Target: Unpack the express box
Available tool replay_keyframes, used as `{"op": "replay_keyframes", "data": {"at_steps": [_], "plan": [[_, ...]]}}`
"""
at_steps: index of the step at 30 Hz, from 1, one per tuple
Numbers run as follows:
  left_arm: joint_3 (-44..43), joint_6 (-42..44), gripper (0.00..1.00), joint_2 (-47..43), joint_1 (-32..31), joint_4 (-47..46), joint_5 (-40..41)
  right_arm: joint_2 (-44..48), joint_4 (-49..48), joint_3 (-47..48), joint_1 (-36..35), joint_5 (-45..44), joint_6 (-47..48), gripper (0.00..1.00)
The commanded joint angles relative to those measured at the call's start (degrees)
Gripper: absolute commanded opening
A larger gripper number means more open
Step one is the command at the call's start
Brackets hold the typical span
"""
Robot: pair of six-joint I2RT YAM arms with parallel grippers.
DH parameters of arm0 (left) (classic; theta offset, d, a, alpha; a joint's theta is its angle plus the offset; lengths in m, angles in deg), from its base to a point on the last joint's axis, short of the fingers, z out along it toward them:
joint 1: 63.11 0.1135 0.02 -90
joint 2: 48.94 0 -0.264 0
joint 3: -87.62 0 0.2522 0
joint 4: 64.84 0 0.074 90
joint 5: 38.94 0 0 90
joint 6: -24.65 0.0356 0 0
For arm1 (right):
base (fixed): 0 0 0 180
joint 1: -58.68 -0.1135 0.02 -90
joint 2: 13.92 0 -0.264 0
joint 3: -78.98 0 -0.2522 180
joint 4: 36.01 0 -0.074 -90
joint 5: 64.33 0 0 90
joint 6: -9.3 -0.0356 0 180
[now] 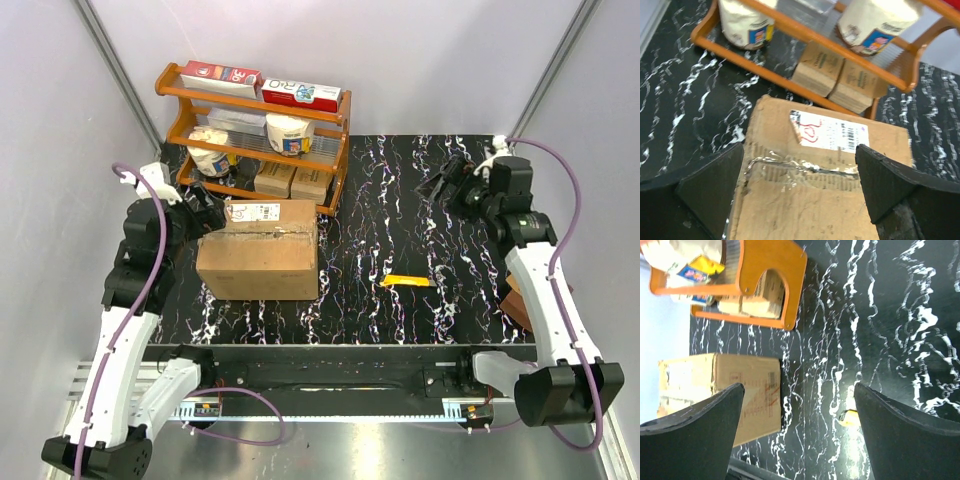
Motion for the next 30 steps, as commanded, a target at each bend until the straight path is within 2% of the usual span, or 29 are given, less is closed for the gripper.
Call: {"op": "replay_keyframes", "data": {"at_steps": [1, 4, 7, 8, 9, 12, 15, 17, 21, 22, 24, 25, 30], "plan": [[-2.8, 0.3, 0.99, 2.2, -0.1, 3.8, 6.0, -1.0, -2.3, 0.4, -8.6, -0.9, 0.1, 0.96], [-1.9, -0.8, 0.99, 2.8, 0.0, 6.7, 4.0, -4.2, -2.6, 1.2, -14.9, -4.1, -0.9, 0.93], [-0.7, -3.7, 0.98, 2.3, 0.0, 10.5, 4.7, -8.8, -3.9, 2.9, -18.5, -7.2, -1.9, 0.86], [-0.4, -6.4, 0.98, 2.0, 0.0, 11.7, 6.1, -11.7, -4.0, 4.7, -21.0, -9.0, -2.1, 0.79], [0.0, -7.7, 0.97, 0.8, 0.0, 12.8, 9.4, -13.4, -4.0, 5.7, -22.1, -12.9, -2.4, 0.77], [0.0, -14.1, 0.93, -2.6, -0.1, 19.3, 17.8, -19.3, -5.4, 9.2, -25.9, -16.8, -2.8, 0.66], [0.1, -17.5, 0.92, -6.2, -0.1, 24.2, 21.7, -23.8, -9.6, 11.7, -28.2, -19.1, -4.2, 0.61], [0.9, -18.9, 0.9, -7.4, -0.1, 27.3, 21.2, -26.9, -12.7, 14.0, -29.2, -19.3, -4.6, 0.6], [3.0, -22.8, 0.76, -10.1, 0.0, 33.4, 18.9, -31.7, -15.5, 18.4, -30.7, -20.9, -4.2, 0.58], [4.3, -23.8, 0.67, -10.7, -0.1, 34.7, 18.4, -32.6, -16.6, 19.1, -31.2, -21.3, -3.8, 0.57], [5.7, -24.7, 0.56, -12.8, -0.1, 35.4, 16.9, -35.3, -17.3, 21.1, -31.4, -22.0, -3.5, 0.54], [6.9, -24.8, 0.45, -13.3, 0.0, 35.6, 16.1, -36.3, -17.5, 22.0, -31.5, -22.0, -3.2, 0.52], [9.5, -25.9, 0.35, -15.7, -0.1, 36.4, 12.6, -42.6, -16.7, 27.5, -32.4, -19.5, -0.3, 0.43]]}}
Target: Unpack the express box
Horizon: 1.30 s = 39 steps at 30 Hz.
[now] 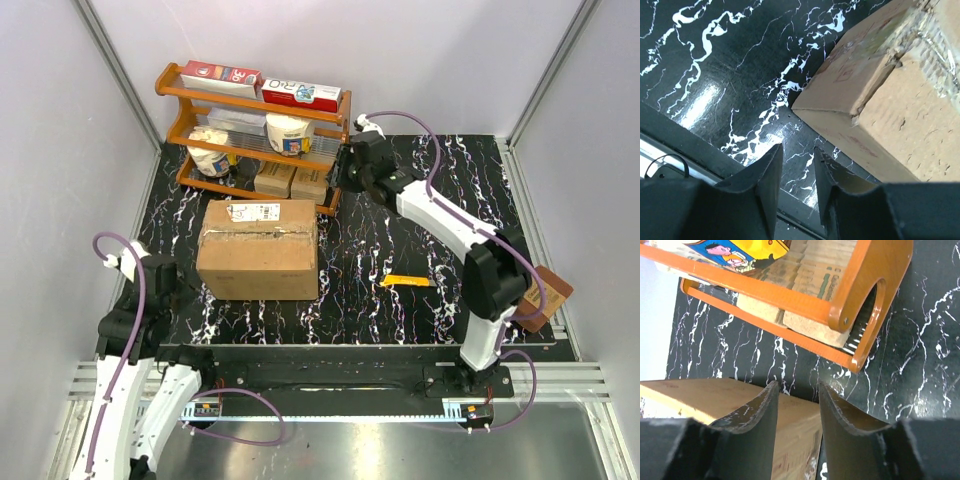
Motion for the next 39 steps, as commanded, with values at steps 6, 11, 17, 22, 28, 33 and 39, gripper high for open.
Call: {"op": "replay_keyframes", "data": {"at_steps": [6, 11, 17, 22, 28, 33, 39], "plan": [[4.2, -0.5, 0.39, -0.7, -0.1, -6.2, -11.6, -6.4, -3.6, 5.1, -3.2, 9.2, 9.4, 0.43], [5.8, 0.1, 0.43, 3.6, 0.0, -13.9, -13.9, -6.7, -1.2, 5.2, -4.6, 12.8, 12.2, 0.45], [2.2, 5.7, 0.54, 10.9, 0.4, -18.1, -9.6, -1.0, -0.5, -1.4, -4.7, 14.7, 12.4, 0.46], [-1.1, 9.9, 0.62, 16.3, 1.6, -22.3, -9.9, 4.4, 0.9, -7.7, -5.0, 18.4, 12.7, 0.47], [-2.5, 9.5, 0.69, 19.0, 2.6, -24.6, -10.3, 10.1, 1.5, -13.7, -5.6, 19.8, 12.8, 0.49], [-3.1, 8.4, 0.8, 17.6, 4.3, -24.7, -8.3, 12.7, 4.5, -13.3, -5.5, 12.1, 9.2, 0.51], [-5.4, 9.2, 0.86, 16.7, 5.5, -24.5, -10.0, 16.1, 6.7, -9.5, -5.6, -2.8, 5.0, 0.57]]}}
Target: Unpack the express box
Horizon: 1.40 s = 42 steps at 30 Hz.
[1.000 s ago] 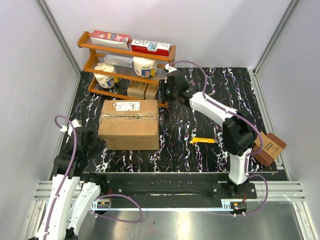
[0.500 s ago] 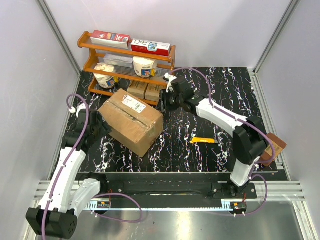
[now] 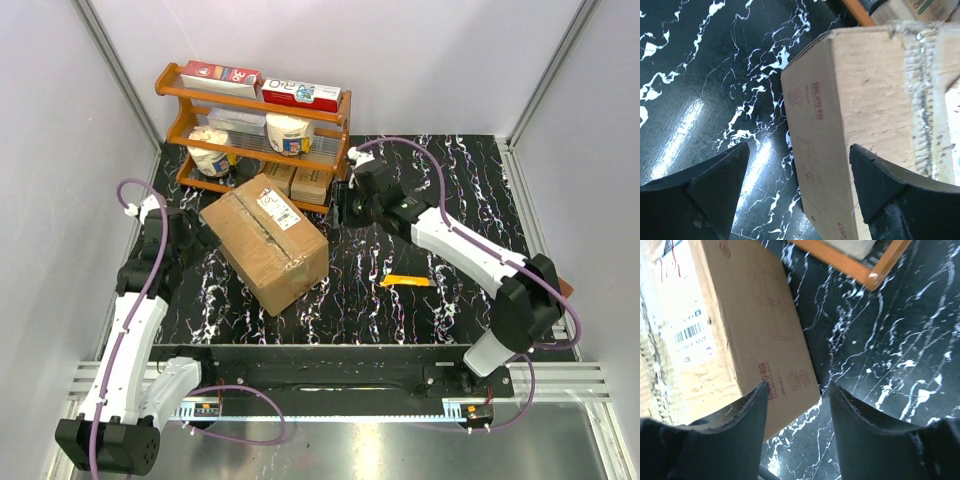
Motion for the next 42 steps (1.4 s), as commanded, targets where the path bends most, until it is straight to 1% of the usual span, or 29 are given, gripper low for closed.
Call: {"op": "replay_keyframes", "data": {"at_steps": [1, 3, 4, 5, 6, 7, 8, 9, 10, 11, 12, 13, 14, 16, 19, 22, 24, 25, 27, 28, 31, 36, 38, 42], "plan": [[-4.3, 0.8, 0.88, -1.5, 0.7, -2.9, -0.5, 4.7, 0.9, 4.8, -0.4, -12.4, -3.1, 0.6], [-4.6, 1.2, 0.89, -1.4, 0.9, -3.4, -2.5, 4.2, 2.8, 6.1, -0.3, -14.6, -2.3, 0.62], [-4.6, 1.3, 0.89, -1.3, 1.0, -3.4, -3.1, 3.7, 4.1, 7.4, -0.3, -16.1, -2.5, 0.65], [-4.8, 1.6, 0.89, -1.1, 1.0, -3.6, -4.6, 3.4, 5.6, 8.0, -0.3, -21.0, -3.5, 0.67], [-5.1, 2.7, 0.89, -1.1, 1.1, -3.8, -5.5, 2.9, 9.1, 8.8, -0.3, -24.1, -4.7, 0.74], [-5.5, 3.6, 0.9, -1.0, 1.0, -4.0, -7.8, 2.8, 10.6, 8.7, -0.1, -27.1, -5.9, 0.85], [-6.3, 4.6, 0.9, -1.0, 1.0, -4.2, -9.1, 2.6, 12.1, 8.5, 0.0, -32.9, -8.8, 0.91], [-6.6, 6.6, 0.9, -0.9, 1.0, -4.7, -10.5, 2.3, 15.6, 8.3, 0.3, -35.3, -10.5, 0.98], [-7.0, 8.3, 0.91, -1.2, 1.1, -5.2, -15.7, 2.3, 17.6, 7.6, 1.4, -37.2, -12.7, 1.0], [-7.6, 10.1, 0.91, -1.3, 1.1, -6.3, -18.9, 2.3, 19.5, 7.1, 2.4, -38.3, -16.8, 1.0], [-7.8, 12.5, 0.91, -1.4, 1.0, -6.7, -21.4, 2.5, 22.4, 5.7, 3.6, -37.7, -18.8, 1.0], [-8.0, 13.0, 0.91, -1.8, 1.0, -7.0, -24.6, 2.8, 23.7, 4.7, 4.7, -36.8, -20.9, 1.0], [-8.2, 13.4, 0.92, -2.0, 1.0, -7.6, -25.8, 3.0, 24.9, 3.7, 7.3, -35.2, -25.2, 1.0], [-8.1, 14.3, 0.93, -2.5, 1.0, -8.2, -28.4, 4.3, 27.2, 0.6, 9.4, -33.3, -28.4, 1.0], [-7.6, 14.2, 0.99, -2.9, 1.0, -9.9, -30.1, 6.7, 28.1, -2.7, 10.9, -32.0, -32.6, 1.0], [-7.1, 13.5, 0.99, -2.8, 1.1, -11.1, -31.4, 8.5, 29.2, -5.4, 11.6, -31.2, -36.9, 0.97], [-6.9, 13.0, 0.99, -2.4, 1.0, -11.5, -31.9, 9.3, 30.3, -7.9, 12.5, -29.4, -41.4, 0.94], [-6.7, 12.8, 0.99, -2.2, 1.0, -11.6, -32.1, 9.5, 30.6, -9.0, 12.9, -27.7, -45.1, 0.91], [-6.5, 12.7, 0.99, -2.1, 1.0, -11.6, -32.2, 10.8, 30.2, -12.7, 13.8, -25.3, -48.9, 0.89], [-6.3, 12.6, 0.99, -2.1, 1.1, -11.6, -32.1, 11.1, 29.7, -14.0, 13.8, -23.1, -52.6, 0.87], [-6.0, 12.8, 0.99, -2.4, 1.0, -11.6, -32.9, 12.2, 28.0, -18.4, 14.0, -19.7, -58.6, 0.81], [-5.8, 13.2, 0.99, -3.3, 1.0, -11.4, -32.4, 11.7, 27.5, -21.7, 14.2, -19.1, -62.8, 0.78], [-5.4, 13.2, 0.99, -3.6, 1.1, -11.3, -31.3, 11.3, 26.8, -22.7, 14.2, -19.9, -64.5, 0.76], [-5.3, 13.2, 0.99, -4.3, 1.0, -10.4, -29.9, 9.7, 26.0, -23.3, 14.5, -21.9, -66.0, 0.75]]}}
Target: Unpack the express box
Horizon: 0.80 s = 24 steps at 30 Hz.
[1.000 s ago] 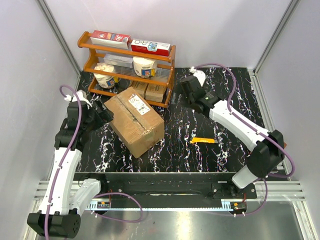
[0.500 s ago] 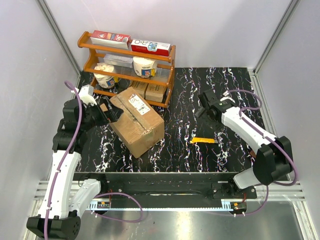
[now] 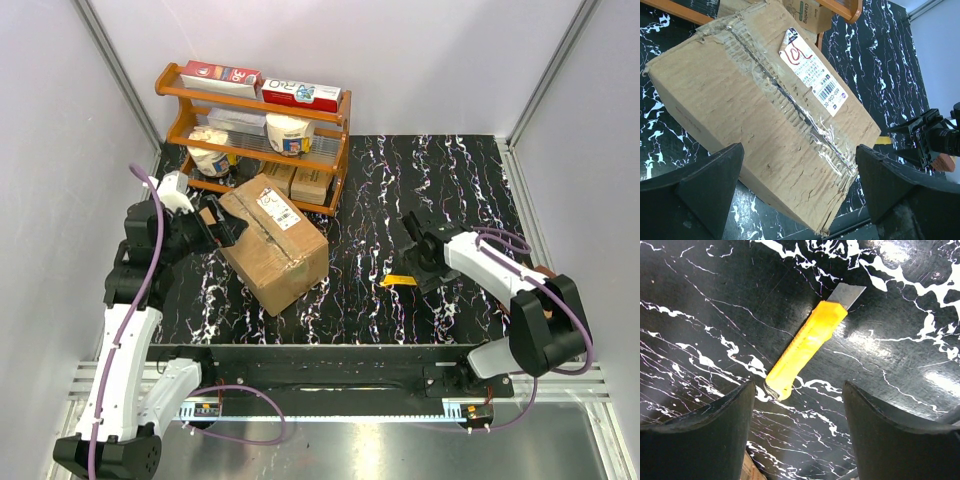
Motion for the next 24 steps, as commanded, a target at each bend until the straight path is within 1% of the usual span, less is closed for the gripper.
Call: {"op": "replay_keyframes", "data": {"at_steps": [1, 12, 18, 19, 20, 24], "plan": [[0.0, 0.6, 0.99, -1.5, 0.4, -2.4, 1.0, -1.3, -1.7, -0.3, 0.7, -2.8, -5.0, 0.75], [-0.5, 1.1, 0.99, -2.3, 0.3, -1.7, 3.5, -6.7, -2.0, 1.3, 1.5, -4.6, -7.3, 0.72], [-0.8, 1.4, 0.99, -2.4, 0.3, -0.9, 5.0, -8.2, -3.9, 0.9, 1.5, -6.1, -7.8, 0.66], [-0.8, 1.4, 0.99, -2.4, 0.3, -0.8, 5.1, -8.5, -4.3, 0.8, 1.6, -6.1, -7.8, 0.65], [-0.8, 1.5, 0.99, -2.5, 0.4, -0.7, 5.1, -9.0, -4.4, 0.8, 1.6, -6.3, -7.8, 0.59], [-0.9, 1.5, 0.99, -2.9, 0.4, -0.7, 5.8, -10.2, -4.6, 0.7, 1.7, -6.0, -8.1, 0.48]]}}
